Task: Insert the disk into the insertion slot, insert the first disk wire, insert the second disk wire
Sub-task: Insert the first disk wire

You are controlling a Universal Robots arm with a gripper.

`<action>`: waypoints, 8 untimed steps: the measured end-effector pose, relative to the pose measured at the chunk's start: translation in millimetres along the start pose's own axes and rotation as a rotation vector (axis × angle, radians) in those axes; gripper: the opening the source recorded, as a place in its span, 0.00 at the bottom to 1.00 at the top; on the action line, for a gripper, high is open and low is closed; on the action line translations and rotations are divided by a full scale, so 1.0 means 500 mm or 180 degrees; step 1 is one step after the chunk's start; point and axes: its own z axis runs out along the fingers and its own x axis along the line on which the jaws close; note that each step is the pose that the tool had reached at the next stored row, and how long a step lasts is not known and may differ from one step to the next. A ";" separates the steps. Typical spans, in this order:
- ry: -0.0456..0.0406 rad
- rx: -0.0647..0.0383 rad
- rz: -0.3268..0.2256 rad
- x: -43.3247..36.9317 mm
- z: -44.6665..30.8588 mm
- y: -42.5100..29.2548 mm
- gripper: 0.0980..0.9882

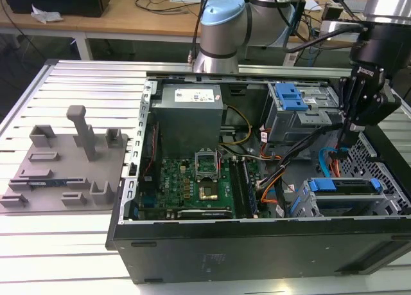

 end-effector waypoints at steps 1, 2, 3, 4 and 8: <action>-0.0034 -0.0013 -0.0005 0.003 0.000 -0.001 0.08; -0.0065 -0.0022 -0.0008 0.006 -0.001 -0.001 0.08; -0.0126 -0.0037 -0.0015 0.012 -0.001 -0.003 0.08; -0.0171 -0.0044 -0.0019 0.016 -0.001 -0.003 0.08; -0.0320 -0.0063 -0.0028 0.034 -0.002 -0.006 0.08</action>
